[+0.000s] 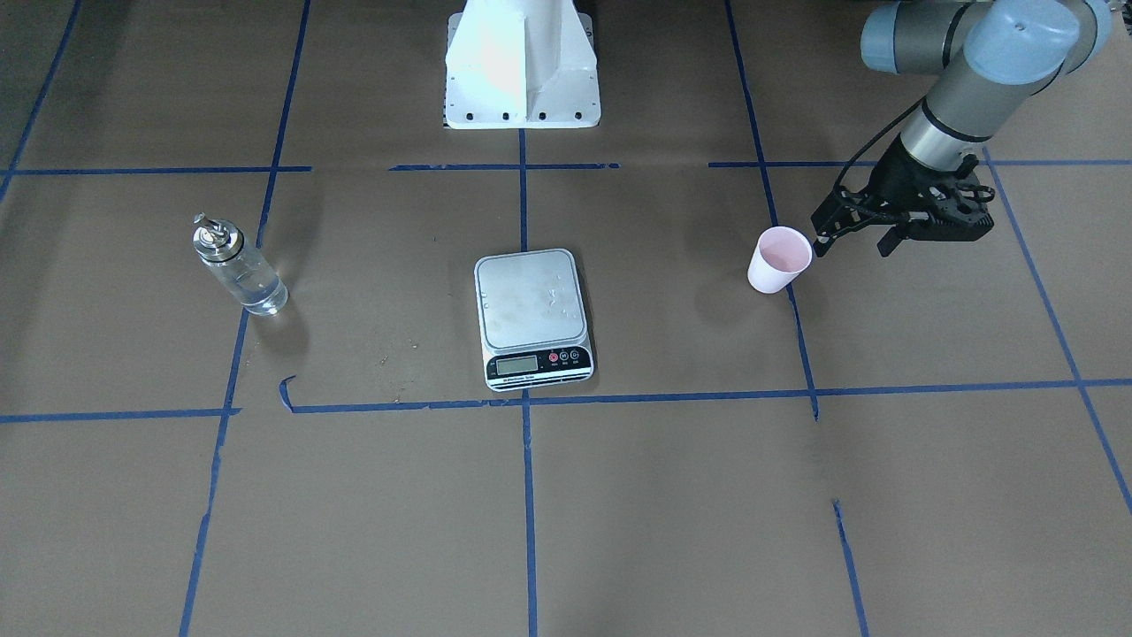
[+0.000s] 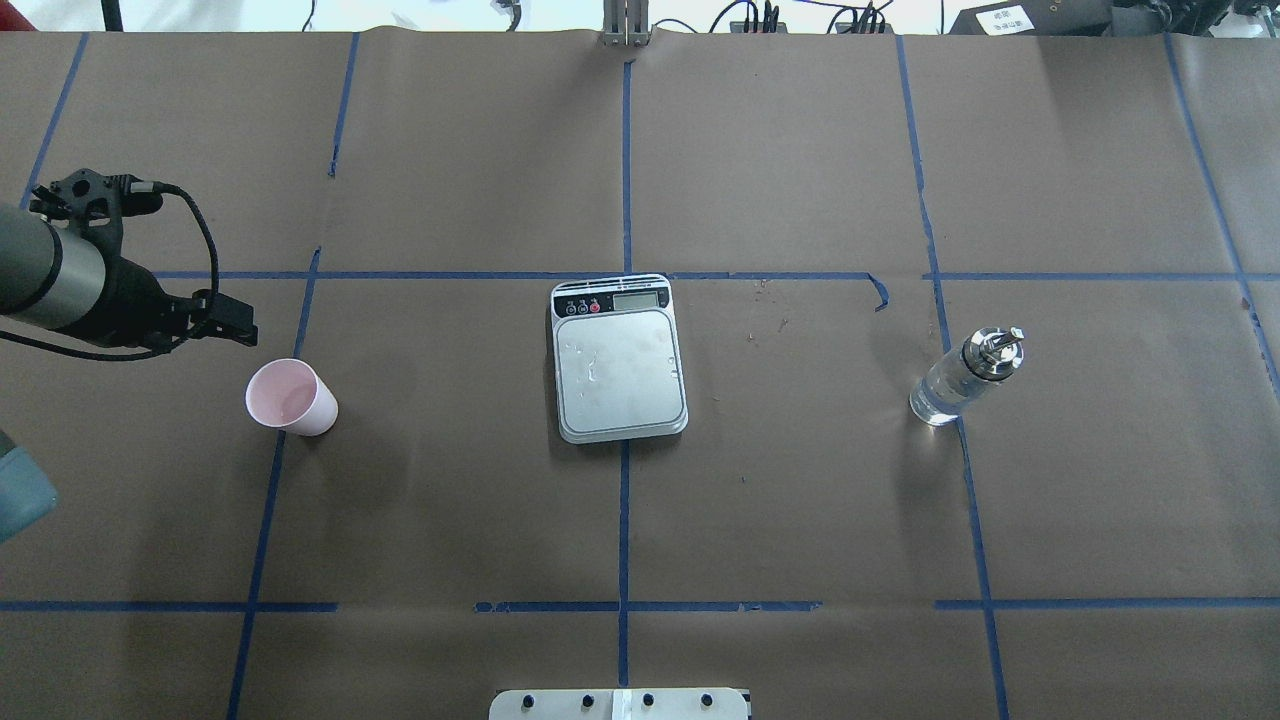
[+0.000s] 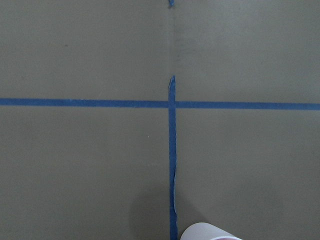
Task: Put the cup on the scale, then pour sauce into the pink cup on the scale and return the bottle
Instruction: 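Reach the left gripper to the pink cup and grasp it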
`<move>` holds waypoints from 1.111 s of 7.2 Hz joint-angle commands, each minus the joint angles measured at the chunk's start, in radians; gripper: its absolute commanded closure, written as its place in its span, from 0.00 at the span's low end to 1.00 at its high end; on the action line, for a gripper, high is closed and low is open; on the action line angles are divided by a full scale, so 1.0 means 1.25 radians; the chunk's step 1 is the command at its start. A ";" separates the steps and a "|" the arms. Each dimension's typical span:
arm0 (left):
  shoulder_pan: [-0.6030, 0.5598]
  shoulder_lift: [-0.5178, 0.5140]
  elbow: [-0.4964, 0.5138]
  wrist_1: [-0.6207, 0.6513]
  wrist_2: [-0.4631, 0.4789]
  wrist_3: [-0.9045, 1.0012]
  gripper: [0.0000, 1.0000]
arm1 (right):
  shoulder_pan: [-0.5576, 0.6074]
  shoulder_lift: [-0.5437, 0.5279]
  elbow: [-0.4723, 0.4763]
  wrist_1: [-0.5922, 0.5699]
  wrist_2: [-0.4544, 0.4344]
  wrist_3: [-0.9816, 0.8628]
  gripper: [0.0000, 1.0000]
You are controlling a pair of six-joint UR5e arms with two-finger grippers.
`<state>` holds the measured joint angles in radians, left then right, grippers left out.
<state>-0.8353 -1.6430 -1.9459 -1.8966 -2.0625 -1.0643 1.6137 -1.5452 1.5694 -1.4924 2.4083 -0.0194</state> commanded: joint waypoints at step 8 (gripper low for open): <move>0.091 -0.029 0.067 0.002 0.022 -0.052 0.47 | -0.002 -0.022 -0.010 0.040 0.000 0.002 0.00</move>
<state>-0.7245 -1.6766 -1.8675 -1.8969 -2.0340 -1.1267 1.6110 -1.5754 1.5575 -1.4421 2.4078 -0.0186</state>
